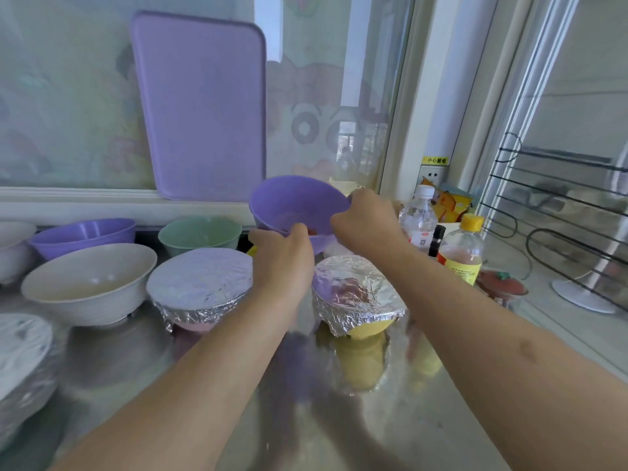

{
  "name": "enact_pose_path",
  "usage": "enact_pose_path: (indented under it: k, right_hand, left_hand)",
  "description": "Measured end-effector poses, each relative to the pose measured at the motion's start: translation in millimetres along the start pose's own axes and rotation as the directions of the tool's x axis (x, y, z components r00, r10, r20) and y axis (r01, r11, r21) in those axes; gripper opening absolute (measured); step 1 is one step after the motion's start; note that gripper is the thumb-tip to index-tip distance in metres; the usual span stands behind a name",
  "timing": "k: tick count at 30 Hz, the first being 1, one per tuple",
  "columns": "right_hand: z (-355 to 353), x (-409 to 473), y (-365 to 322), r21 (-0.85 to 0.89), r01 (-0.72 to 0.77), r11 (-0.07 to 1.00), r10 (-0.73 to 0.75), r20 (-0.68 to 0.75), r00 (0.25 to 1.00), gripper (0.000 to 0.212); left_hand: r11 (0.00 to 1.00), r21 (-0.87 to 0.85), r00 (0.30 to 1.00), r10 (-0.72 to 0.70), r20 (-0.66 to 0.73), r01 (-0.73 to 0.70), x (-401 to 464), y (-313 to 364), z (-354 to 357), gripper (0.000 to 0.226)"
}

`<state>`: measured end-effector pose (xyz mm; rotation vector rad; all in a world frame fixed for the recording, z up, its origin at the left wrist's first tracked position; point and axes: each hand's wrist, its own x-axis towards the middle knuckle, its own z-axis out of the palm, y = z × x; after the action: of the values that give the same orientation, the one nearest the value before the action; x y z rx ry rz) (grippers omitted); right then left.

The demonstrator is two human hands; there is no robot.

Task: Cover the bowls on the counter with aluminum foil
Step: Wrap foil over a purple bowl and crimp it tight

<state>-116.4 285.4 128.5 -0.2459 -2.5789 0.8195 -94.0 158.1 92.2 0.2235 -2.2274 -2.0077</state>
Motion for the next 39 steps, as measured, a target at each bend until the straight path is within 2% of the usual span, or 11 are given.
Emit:
enact_pose_path:
  k: [4, 6, 10, 15, 22, 24, 26, 30, 32, 35, 39]
  right_hand:
    - [-33.4, -46.8, 1.8, 0.030, 0.011, 0.999, -0.009, -0.056, 0.998, 0.027]
    - [-46.3, -76.8, 4.5, 0.102, 0.024, 0.994, -0.021, -0.024, 0.999, 0.034]
    - [-56.9, -135.2, 9.3, 0.139, 0.019, 0.990, -0.031, 0.089, 0.996, 0.027]
    - [-44.2, -182.2, 26.1, 0.117, -0.073, 0.991, 0.046, 0.214, 0.976, 0.027]
    - [-39.7, -196.6, 57.4, 0.140, -0.147, 0.979, 0.100, 0.296, 0.950, 0.037]
    - [-42.1, -193.2, 66.5, 0.152, -0.168, 0.974, 0.112, 0.323, 0.940, 0.032]
    - [-45.2, -187.0, 76.3, 0.205, -0.212, 0.956, 0.140, 0.315, 0.939, 0.022]
    - [-47.6, -162.5, 95.3, 0.451, -0.388, 0.804, 0.339, 0.189, 0.922, 0.021]
    - [-45.2, -148.3, 96.1, 0.586, -0.461, 0.667, 0.400, 0.240, 0.884, 0.011]
    - [-33.2, -126.6, 97.3, 0.655, -0.511, 0.557, 0.400, 0.328, 0.856, 0.014]
    - [-9.7, -97.2, 100.1, 0.678, -0.537, 0.502, 0.404, 0.365, 0.839, 0.025]
  left_hand:
    - [0.998, 0.054, 0.998, 0.026, 0.050, -0.029, -36.1, 3.1, -32.8, 0.053]
    - [0.997, 0.069, 0.994, 0.032, 0.103, -0.039, -56.5, -0.4, -53.4, 0.052]
    - [0.981, 0.193, 0.982, -0.031, 0.186, -0.005, -92.7, -17.5, -92.8, 0.054]
    - [0.942, 0.333, 0.964, -0.126, 0.232, 0.043, -121.1, -51.1, -113.3, 0.055]
    - [0.905, 0.421, 0.886, -0.236, 0.399, 0.052, -126.0, -73.5, -109.7, 0.053]
    - [0.882, 0.469, 0.878, -0.261, 0.401, 0.048, -120.5, -69.6, -109.9, 0.053]
    - [0.868, 0.495, 0.906, -0.229, 0.357, 0.024, -113.1, -58.7, -110.2, 0.055]
    - [0.866, 0.478, 0.951, -0.004, 0.308, -0.151, -82.5, -44.9, -93.2, 0.048]
    - [0.885, 0.439, 0.941, -0.006, 0.338, -0.153, -61.8, -42.7, -73.9, 0.041]
    - [0.967, 0.249, 0.914, -0.141, 0.380, 0.046, -33.0, -38.5, -44.8, 0.029]
    - [0.963, 0.081, 0.847, -0.266, 0.460, 0.259, -8.3, -40.0, -24.6, 0.044]
